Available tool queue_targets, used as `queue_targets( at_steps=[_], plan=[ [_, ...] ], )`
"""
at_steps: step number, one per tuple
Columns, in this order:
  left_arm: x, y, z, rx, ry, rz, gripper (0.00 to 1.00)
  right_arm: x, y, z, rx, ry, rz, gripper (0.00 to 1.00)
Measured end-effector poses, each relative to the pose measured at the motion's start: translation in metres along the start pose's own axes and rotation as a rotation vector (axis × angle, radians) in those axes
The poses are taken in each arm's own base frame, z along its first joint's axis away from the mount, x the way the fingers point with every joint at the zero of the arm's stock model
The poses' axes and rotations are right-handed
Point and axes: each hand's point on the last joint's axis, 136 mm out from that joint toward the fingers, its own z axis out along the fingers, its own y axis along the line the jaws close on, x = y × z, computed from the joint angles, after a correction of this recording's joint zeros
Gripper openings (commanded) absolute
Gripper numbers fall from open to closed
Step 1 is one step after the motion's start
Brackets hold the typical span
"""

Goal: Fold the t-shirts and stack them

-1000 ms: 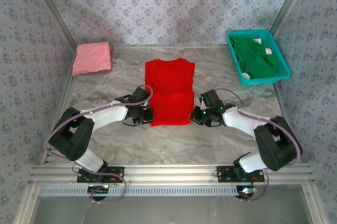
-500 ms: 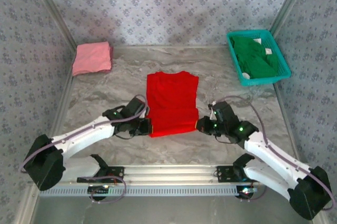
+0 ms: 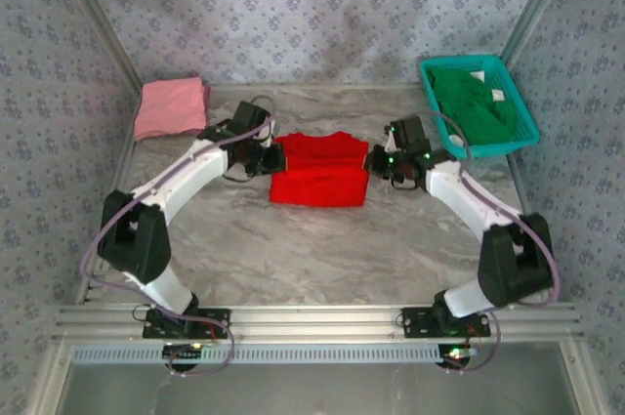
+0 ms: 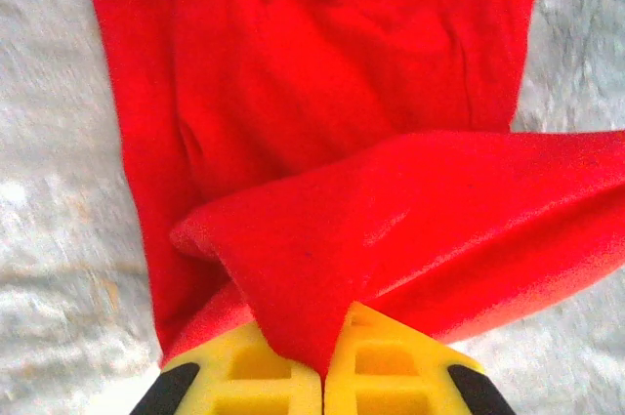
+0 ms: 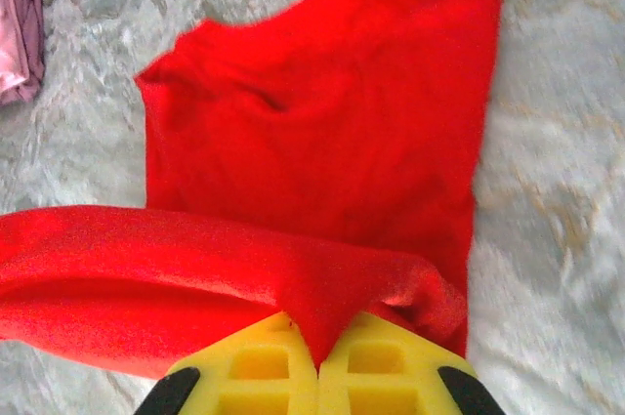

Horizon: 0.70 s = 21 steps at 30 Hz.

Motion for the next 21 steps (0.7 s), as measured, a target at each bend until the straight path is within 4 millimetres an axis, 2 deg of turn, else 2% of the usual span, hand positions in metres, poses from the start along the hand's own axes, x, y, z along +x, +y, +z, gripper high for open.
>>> queue_targets(
  at_steps=[1,3,4,5,7,8,10,13,15,16,17,19,21],
  plan=[
    [-0.011,0.005,0.003,-0.006,-0.006,-0.001,0.06,-0.011,0.004,0.007,-0.006,-0.005,-0.008,0.02],
    [-0.032,0.013,0.011,-0.021,-0.019,0.002,0.46,-0.034,0.011,0.023,-0.016,-0.015,-0.017,0.25],
    [-0.045,0.018,0.015,-0.034,-0.029,0.001,0.58,-0.046,0.012,0.031,-0.017,-0.017,-0.016,0.39],
    [-0.058,0.024,0.020,-0.054,-0.035,0.000,0.65,-0.058,0.012,0.039,-0.015,-0.022,-0.011,0.49],
    [-0.088,0.033,0.026,-0.088,-0.062,0.002,0.66,-0.078,0.005,0.053,-0.006,-0.035,0.003,0.60],
    [-0.102,0.038,0.029,-0.107,-0.084,0.006,0.66,-0.085,0.000,0.057,0.003,-0.039,0.014,0.61],
    [-0.119,0.047,0.026,-0.138,-0.121,0.007,0.63,-0.092,-0.009,0.061,0.019,-0.038,0.035,0.60],
    [-0.122,0.053,0.012,-0.174,-0.155,0.012,0.56,-0.095,-0.011,0.054,0.027,-0.043,0.040,0.56],
    [-0.108,0.048,0.003,-0.171,-0.180,0.031,0.47,-0.085,-0.001,0.043,0.012,-0.062,0.007,0.42],
    [-0.094,0.043,-0.003,-0.162,-0.188,0.049,0.45,-0.073,0.006,0.035,0.003,-0.064,-0.015,0.27],
    [-0.076,0.034,-0.008,-0.141,-0.193,0.071,0.43,-0.059,0.014,0.028,-0.009,-0.057,-0.039,0.16],
    [-0.049,0.016,-0.011,-0.076,-0.207,0.106,0.43,-0.037,0.034,0.017,-0.055,-0.051,-0.079,0.08],
    [-0.031,0.002,-0.001,-0.011,-0.197,0.129,0.43,-0.024,0.052,0.018,-0.118,-0.044,-0.104,0.05]
  ],
)
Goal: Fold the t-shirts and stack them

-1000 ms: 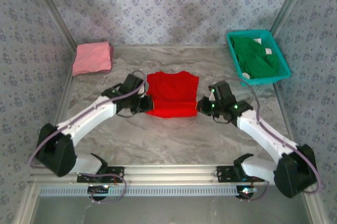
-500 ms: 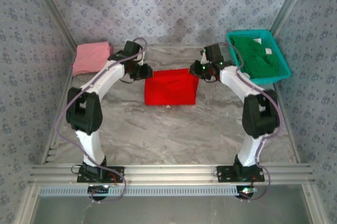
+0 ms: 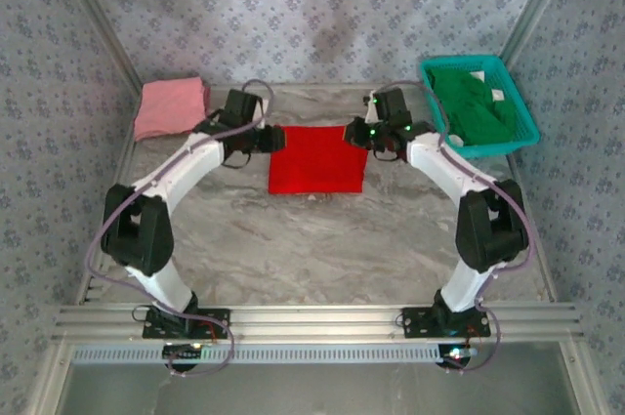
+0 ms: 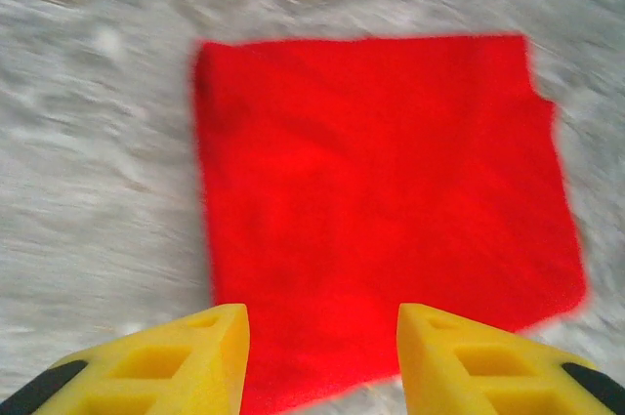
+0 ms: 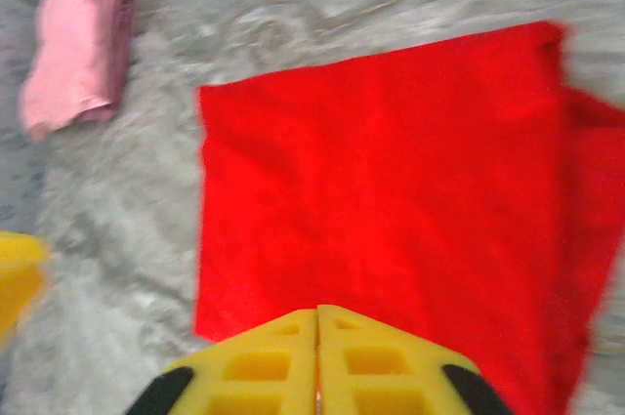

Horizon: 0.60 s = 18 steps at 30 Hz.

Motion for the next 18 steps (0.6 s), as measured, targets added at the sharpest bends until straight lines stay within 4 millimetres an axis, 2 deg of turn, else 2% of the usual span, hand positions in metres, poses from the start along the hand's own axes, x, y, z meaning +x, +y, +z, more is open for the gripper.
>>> queue_targets(
  at_steps=[1,2,4,6,8,11,15,18],
  plan=[
    [0.005,-0.002,0.009,0.014,0.013,-0.004,0.44,0.005,0.002,0.006,-0.015,0.006,0.001,0.05],
    [0.007,0.000,0.022,0.017,0.025,-0.012,0.50,0.009,-0.002,0.015,-0.012,0.020,0.012,0.13],
    [0.016,0.013,0.049,-0.002,0.061,-0.048,0.65,0.018,-0.021,0.033,0.021,0.049,0.054,0.38],
    [0.031,0.032,0.068,-0.033,0.104,-0.104,0.68,0.034,-0.047,0.047,0.091,0.082,0.084,0.43],
    [0.045,0.051,0.073,-0.064,0.137,-0.157,0.70,0.049,-0.068,0.051,0.163,0.113,0.102,0.43],
    [0.043,0.064,0.072,-0.076,0.132,-0.201,0.70,0.053,-0.074,0.050,0.190,0.121,0.103,0.39],
    [0.030,0.062,0.080,-0.051,0.122,-0.213,0.70,0.053,-0.076,0.054,0.189,0.120,0.101,0.32],
    [0.027,0.058,0.093,-0.019,0.129,-0.217,0.70,0.060,-0.086,0.064,0.204,0.138,0.120,0.25]
  ],
)
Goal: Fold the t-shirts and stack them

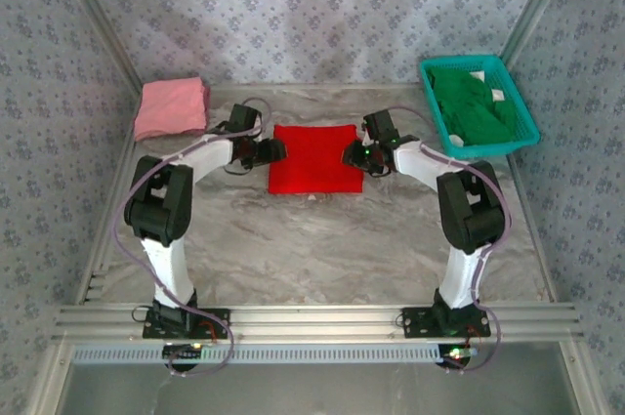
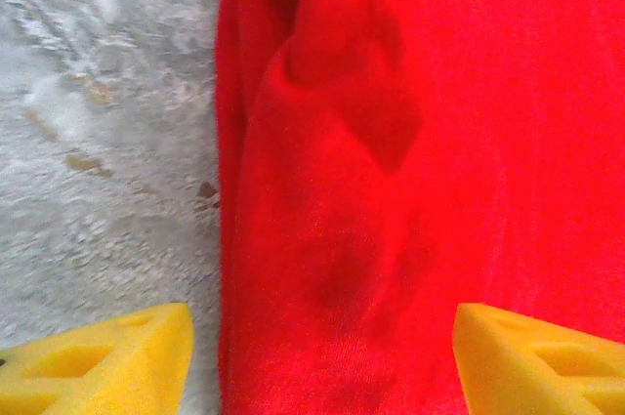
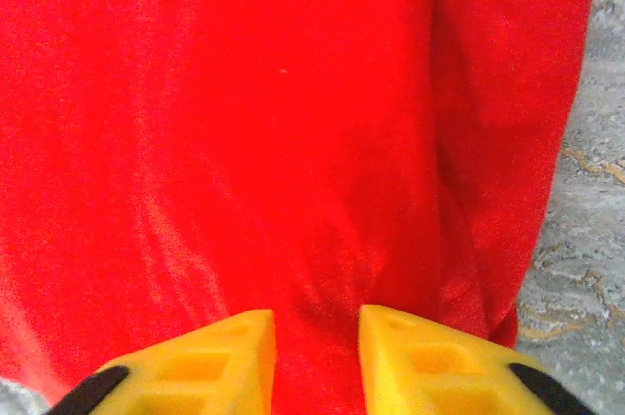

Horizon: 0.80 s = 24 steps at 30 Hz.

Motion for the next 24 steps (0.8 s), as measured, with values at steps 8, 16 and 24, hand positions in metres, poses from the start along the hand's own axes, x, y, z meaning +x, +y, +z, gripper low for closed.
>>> queue_targets(
  at_steps=[8,16,24],
  plan=[
    [0.008,0.005,0.021,-0.002,0.062,-0.037,0.68,0.003,-0.028,0.019,0.024,0.014,0.093,0.16],
    [0.006,-0.007,0.030,0.030,0.082,-0.073,0.54,-0.001,-0.033,0.022,-0.022,0.001,0.146,0.13],
    [0.013,-0.054,0.054,0.107,0.110,-0.031,0.20,-0.008,-0.030,0.027,-0.062,-0.018,0.157,0.11]
  ],
)
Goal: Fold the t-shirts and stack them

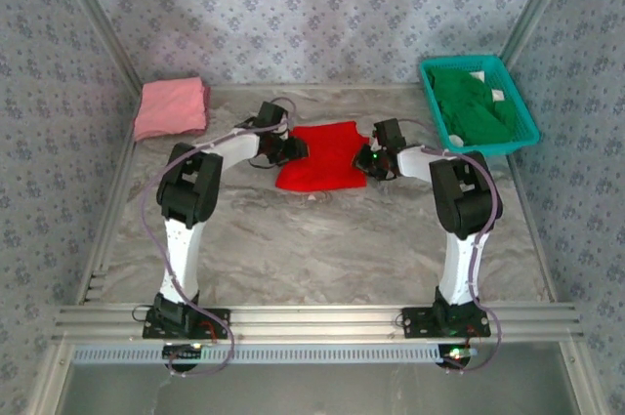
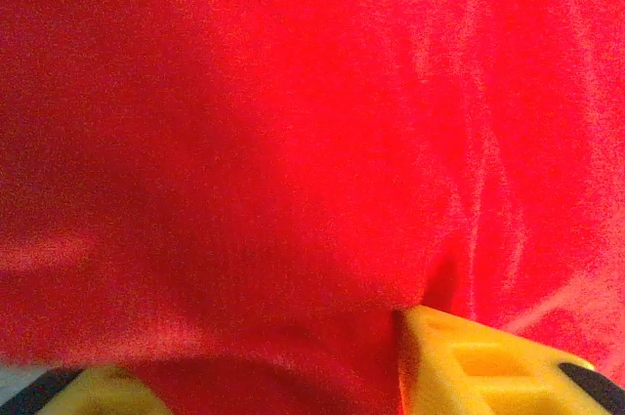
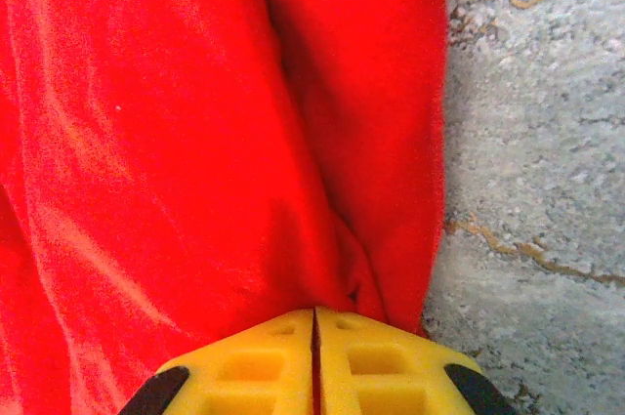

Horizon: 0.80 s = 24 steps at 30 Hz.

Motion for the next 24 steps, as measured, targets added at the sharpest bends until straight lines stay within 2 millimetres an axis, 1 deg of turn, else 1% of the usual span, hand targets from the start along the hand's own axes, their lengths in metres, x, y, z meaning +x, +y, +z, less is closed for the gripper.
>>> queue_targets(
  at_steps=[2,3,4,6,10,11,13,16,18,20,21,22,24],
  plan=[
    [0.005,-0.004,0.003,0.003,0.012,0.006,0.02,-0.001,0.001,0.000,-0.006,-0.002,0.003,0.12],
    [0.006,-0.004,0.003,0.002,0.015,0.007,0.00,-0.001,0.001,0.000,-0.006,-0.002,0.006,0.12],
    [0.005,-0.003,0.002,-0.001,0.016,0.011,0.00,-0.001,0.001,0.000,-0.008,-0.001,0.008,0.16],
    [0.001,0.003,-0.001,-0.022,0.009,0.017,0.00,0.000,0.003,0.000,-0.020,0.005,0.013,0.27],
    [-0.014,0.027,-0.013,-0.120,-0.016,0.043,0.00,0.000,0.016,-0.007,-0.073,0.014,-0.004,0.48],
    [-0.019,0.034,-0.019,-0.155,-0.026,0.058,0.00,0.002,0.021,-0.012,-0.088,0.014,-0.019,0.53],
    [-0.031,0.048,-0.032,-0.232,-0.053,0.097,0.00,0.007,0.030,-0.027,-0.109,0.002,-0.062,0.58],
    [-0.053,0.066,-0.056,-0.323,-0.091,0.158,0.00,0.012,0.056,-0.067,-0.180,-0.066,-0.143,0.60],
    [-0.073,0.076,-0.075,-0.367,-0.126,0.196,0.00,0.012,0.078,-0.097,-0.245,-0.132,-0.201,0.61],
    [-0.093,0.085,-0.094,-0.409,-0.157,0.233,0.00,0.011,0.091,-0.119,-0.285,-0.188,-0.250,0.61],
    [-0.103,0.087,-0.106,-0.430,-0.172,0.255,0.00,0.011,0.096,-0.127,-0.295,-0.212,-0.271,0.61],
    [-0.113,0.089,-0.117,-0.453,-0.189,0.276,0.00,0.011,0.097,-0.131,-0.298,-0.227,-0.285,0.61],
    [-0.138,0.091,-0.140,-0.501,-0.233,0.325,0.00,0.015,0.091,-0.132,-0.286,-0.243,-0.303,0.61]
  ],
)
